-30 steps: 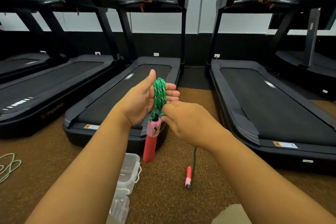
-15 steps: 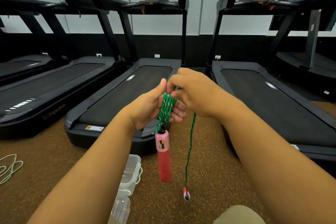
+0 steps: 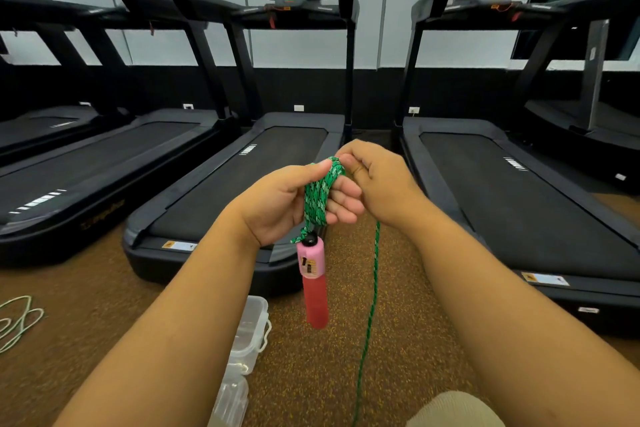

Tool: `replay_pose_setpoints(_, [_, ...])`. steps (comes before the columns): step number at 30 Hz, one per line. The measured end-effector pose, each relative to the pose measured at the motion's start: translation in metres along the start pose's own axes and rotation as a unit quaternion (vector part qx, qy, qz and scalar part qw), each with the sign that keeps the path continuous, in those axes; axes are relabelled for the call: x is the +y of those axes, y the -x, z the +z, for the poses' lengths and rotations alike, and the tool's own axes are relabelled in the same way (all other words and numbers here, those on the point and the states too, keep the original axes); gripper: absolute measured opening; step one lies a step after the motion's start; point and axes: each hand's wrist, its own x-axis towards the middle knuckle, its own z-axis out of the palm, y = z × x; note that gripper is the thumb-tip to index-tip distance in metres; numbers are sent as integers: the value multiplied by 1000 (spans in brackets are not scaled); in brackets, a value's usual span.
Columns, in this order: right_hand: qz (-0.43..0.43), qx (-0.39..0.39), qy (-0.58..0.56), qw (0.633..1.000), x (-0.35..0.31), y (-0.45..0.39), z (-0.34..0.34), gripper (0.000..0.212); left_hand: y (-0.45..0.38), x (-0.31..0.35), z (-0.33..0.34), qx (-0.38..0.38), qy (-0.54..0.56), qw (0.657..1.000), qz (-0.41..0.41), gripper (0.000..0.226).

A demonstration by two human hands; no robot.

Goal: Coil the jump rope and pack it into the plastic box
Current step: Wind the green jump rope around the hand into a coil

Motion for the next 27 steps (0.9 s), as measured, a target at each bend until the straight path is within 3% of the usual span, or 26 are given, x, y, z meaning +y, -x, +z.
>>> replay_pose_setpoints(2, [46, -14, -116, 992, 0, 10, 9, 22, 0, 1, 2, 4, 48, 999, 16, 46])
replay_pose_setpoints(4, [56, -19, -138, 989, 2, 20, 19, 27, 0, 2, 4, 6, 78, 996, 35, 46])
replay_pose_setpoints(7, [41, -27, -25, 998, 6, 34, 31, 19, -2, 5, 6, 20, 109, 992, 68, 44])
replay_pose_setpoints(10, [32, -65, -29, 997, 5, 47, 39, 16, -2, 8, 4, 55, 104, 988, 105, 42])
replay_pose_setpoints(14, [0, -133, 47, 990, -3, 59, 38, 18, 0, 10, -4, 119, 74, 984, 114, 37])
replay_pose_setpoints(20, [-98, -162, 206, 960, -21, 58, 28, 17, 0, -2, -7, 161, 29, 983, 86, 36])
replay_pose_setpoints(27, [-148, -130, 263, 944, -38, 34, 2, 21, 2, -7, -3, 145, -31, 989, -5, 47])
